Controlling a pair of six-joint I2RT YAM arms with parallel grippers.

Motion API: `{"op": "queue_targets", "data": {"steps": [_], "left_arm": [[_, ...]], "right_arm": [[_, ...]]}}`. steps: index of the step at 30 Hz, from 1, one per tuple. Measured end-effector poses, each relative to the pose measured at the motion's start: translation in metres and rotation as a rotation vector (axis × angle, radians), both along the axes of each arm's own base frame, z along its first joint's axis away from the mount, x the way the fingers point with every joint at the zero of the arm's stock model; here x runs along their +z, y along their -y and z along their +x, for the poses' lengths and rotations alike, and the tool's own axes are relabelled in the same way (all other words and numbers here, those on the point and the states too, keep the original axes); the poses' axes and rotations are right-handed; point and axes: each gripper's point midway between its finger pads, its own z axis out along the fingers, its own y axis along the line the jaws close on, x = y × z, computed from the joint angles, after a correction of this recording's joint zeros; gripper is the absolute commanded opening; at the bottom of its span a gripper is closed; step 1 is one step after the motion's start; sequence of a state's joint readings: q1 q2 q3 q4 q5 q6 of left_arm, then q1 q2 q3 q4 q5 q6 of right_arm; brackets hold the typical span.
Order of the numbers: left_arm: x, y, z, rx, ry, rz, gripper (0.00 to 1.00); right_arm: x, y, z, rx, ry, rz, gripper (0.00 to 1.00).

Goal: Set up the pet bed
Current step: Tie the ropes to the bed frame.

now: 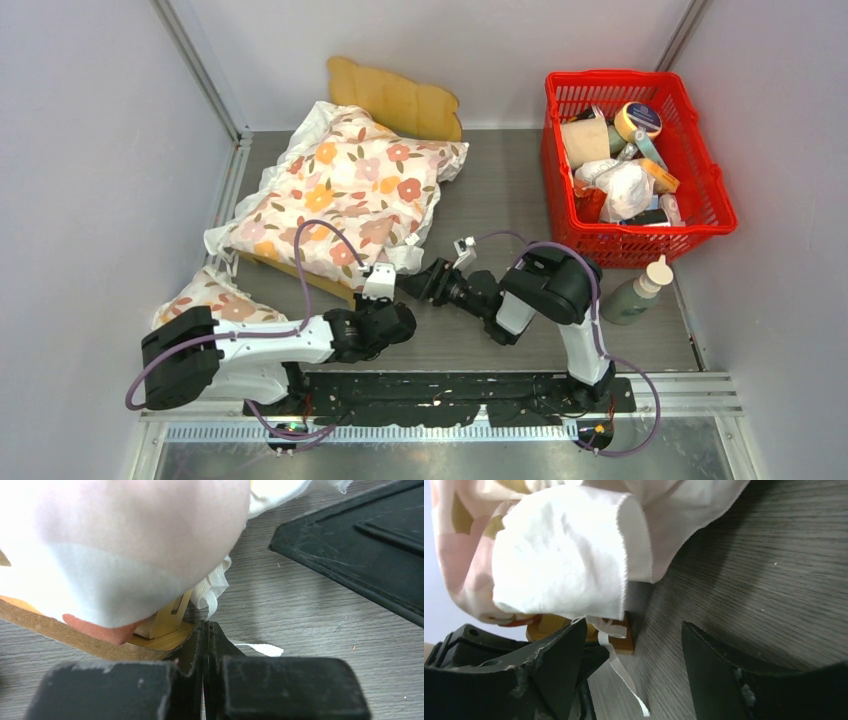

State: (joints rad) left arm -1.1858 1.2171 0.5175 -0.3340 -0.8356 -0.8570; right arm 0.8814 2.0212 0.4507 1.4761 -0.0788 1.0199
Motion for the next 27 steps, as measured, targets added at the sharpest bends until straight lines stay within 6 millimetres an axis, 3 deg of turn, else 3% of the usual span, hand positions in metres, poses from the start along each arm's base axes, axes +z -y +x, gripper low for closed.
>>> {"op": "queue_targets", "data": {"steps": [8, 16, 21, 27], "left_arm": [[0.000, 0.000, 0.000, 0.000, 0.002, -0.005, 0.00], [-0.001, 0.001, -0.001, -0.006, 0.008, -0.033, 0.00], [-0.001, 0.001, -0.002, -0.008, 0.011, -0.045, 0.00], [0.000, 0.001, -0.002, -0.008, 0.013, -0.050, 0.00]], "right_arm": [[-0.002, -0.015, 0.007, 0.003, -0.087, 0.067, 0.67], [0.016, -0.032, 0.018, 0.008, -0.092, 0.142, 0.62], [0.011, -0.036, 0.019, 0.020, -0.121, 0.149, 0.57], [0.011, -0.038, 0.016, 0.030, -0.132, 0.156, 0.58]]}}
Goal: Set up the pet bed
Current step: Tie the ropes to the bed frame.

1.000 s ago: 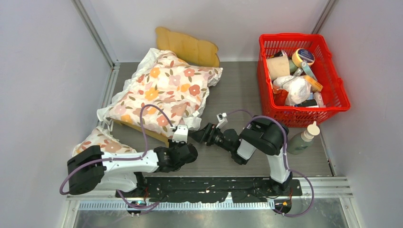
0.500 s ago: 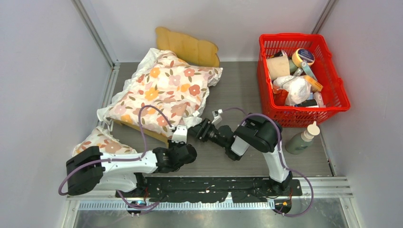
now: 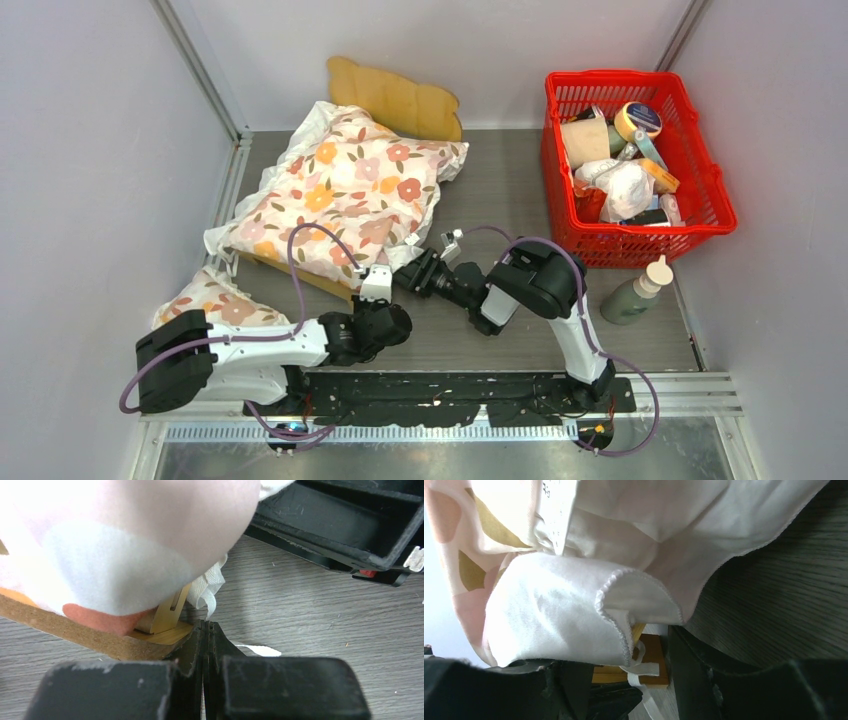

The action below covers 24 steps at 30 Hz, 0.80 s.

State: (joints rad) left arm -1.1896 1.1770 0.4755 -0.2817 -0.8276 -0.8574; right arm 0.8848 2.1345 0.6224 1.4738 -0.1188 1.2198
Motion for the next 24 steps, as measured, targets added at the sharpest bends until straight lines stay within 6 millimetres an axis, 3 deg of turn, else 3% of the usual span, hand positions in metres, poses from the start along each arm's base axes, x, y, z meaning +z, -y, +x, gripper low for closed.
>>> {"op": "queue_targets", "data": {"steps": [13, 24], "left_arm": [[-0.003, -0.006, -0.001, 0.004, -0.003, 0.025, 0.00], [-0.003, -0.006, -0.001, 0.006, -0.001, 0.025, 0.00]], "right_arm": [[0.008, -0.012, -0.005, 0.039, -0.020, 0.041, 0.41], [0.008, -0.015, -0.009, 0.039, -0.043, 0.054, 0.40]]}}
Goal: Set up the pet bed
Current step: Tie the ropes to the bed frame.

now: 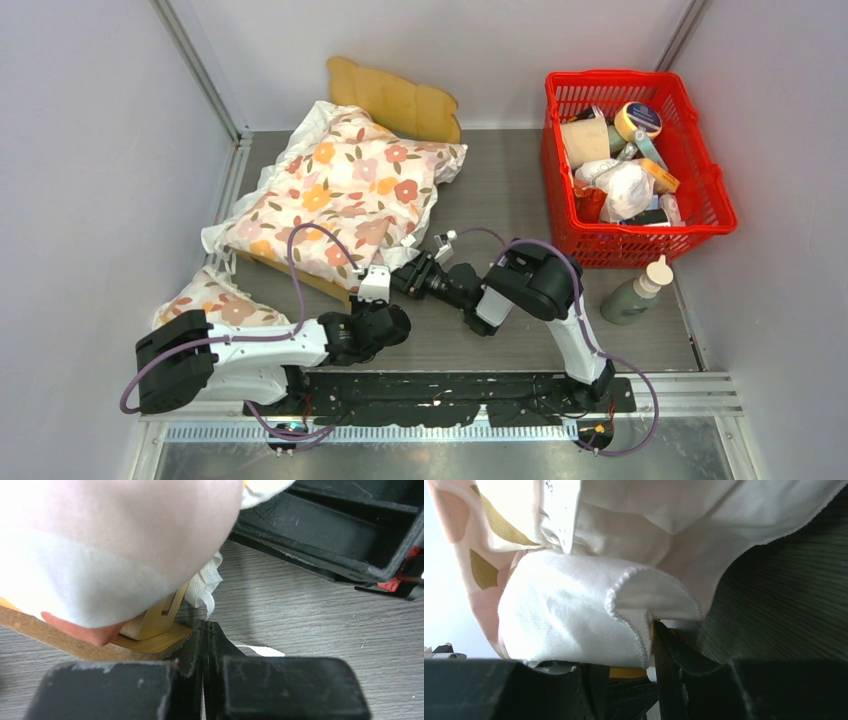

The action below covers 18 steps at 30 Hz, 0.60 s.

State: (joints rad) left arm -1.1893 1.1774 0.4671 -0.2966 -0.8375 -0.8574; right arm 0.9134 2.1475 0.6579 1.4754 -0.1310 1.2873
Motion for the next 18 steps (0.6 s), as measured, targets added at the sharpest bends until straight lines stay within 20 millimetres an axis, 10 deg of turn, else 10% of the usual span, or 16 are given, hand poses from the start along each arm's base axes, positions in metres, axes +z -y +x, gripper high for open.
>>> {"op": "queue_targets", "data": {"steps": [11, 18], "left_arm": [[0.0002, 0.0002, 0.0001, 0.000, 0.000, -0.001, 0.00], [0.0010, -0.0005, -0.0004, 0.002, 0.000, -0.005, 0.00]], "right_arm": [[0.0025, -0.0049, -0.0064, 0.000, -0.031, 0.022, 0.07], [0.0020, -0.0045, -0.0071, -0.006, -0.037, 0.021, 0.06]]}}
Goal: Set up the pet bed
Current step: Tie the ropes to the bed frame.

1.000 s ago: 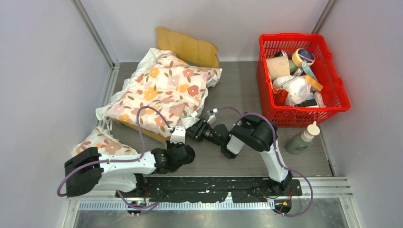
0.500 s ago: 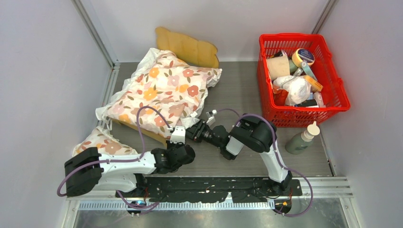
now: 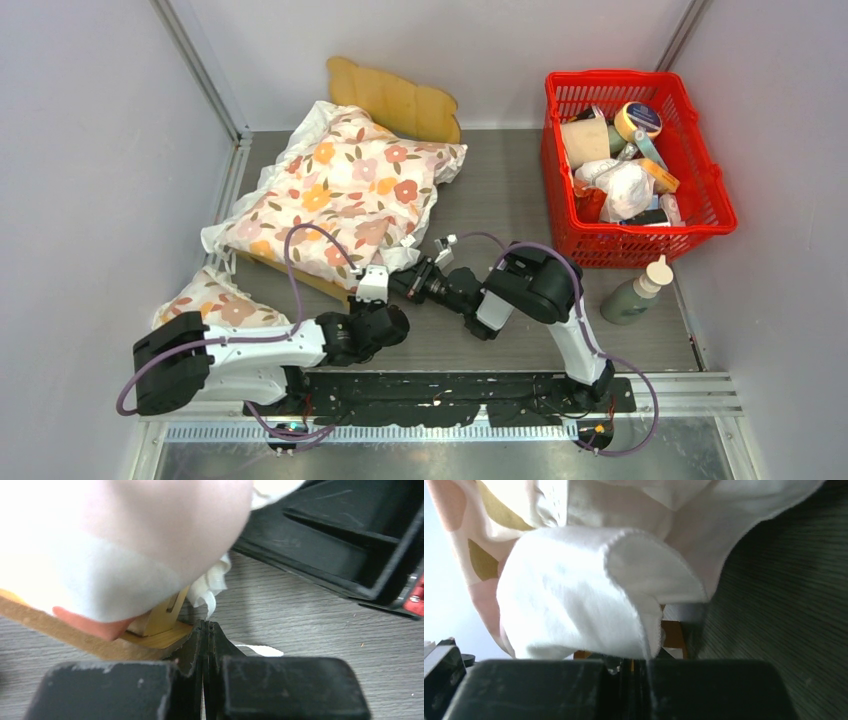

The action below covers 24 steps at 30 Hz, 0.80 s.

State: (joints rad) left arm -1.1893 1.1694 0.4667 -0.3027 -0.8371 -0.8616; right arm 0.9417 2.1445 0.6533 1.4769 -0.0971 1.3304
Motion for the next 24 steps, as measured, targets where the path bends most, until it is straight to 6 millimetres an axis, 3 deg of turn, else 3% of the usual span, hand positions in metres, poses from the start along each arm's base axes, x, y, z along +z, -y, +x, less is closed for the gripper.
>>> {"op": "queue_targets", "data": {"steps": [6, 16, 24], "left_arm": [[0.004, -0.009, -0.006, 0.020, -0.017, -0.018, 0.00], [0.013, -0.013, -0.011, 0.031, -0.026, -0.072, 0.00], [0.029, -0.023, -0.016, 0.041, -0.048, -0.033, 0.01]], "right_arm": [[-0.006, 0.022, 0.001, -0.043, 0.014, -0.050, 0.06], [-0.010, 0.051, 0.027, -0.123, 0.057, -0.099, 0.06], [-0.004, 0.056, 0.045, -0.140, 0.086, -0.090, 0.06]]}}
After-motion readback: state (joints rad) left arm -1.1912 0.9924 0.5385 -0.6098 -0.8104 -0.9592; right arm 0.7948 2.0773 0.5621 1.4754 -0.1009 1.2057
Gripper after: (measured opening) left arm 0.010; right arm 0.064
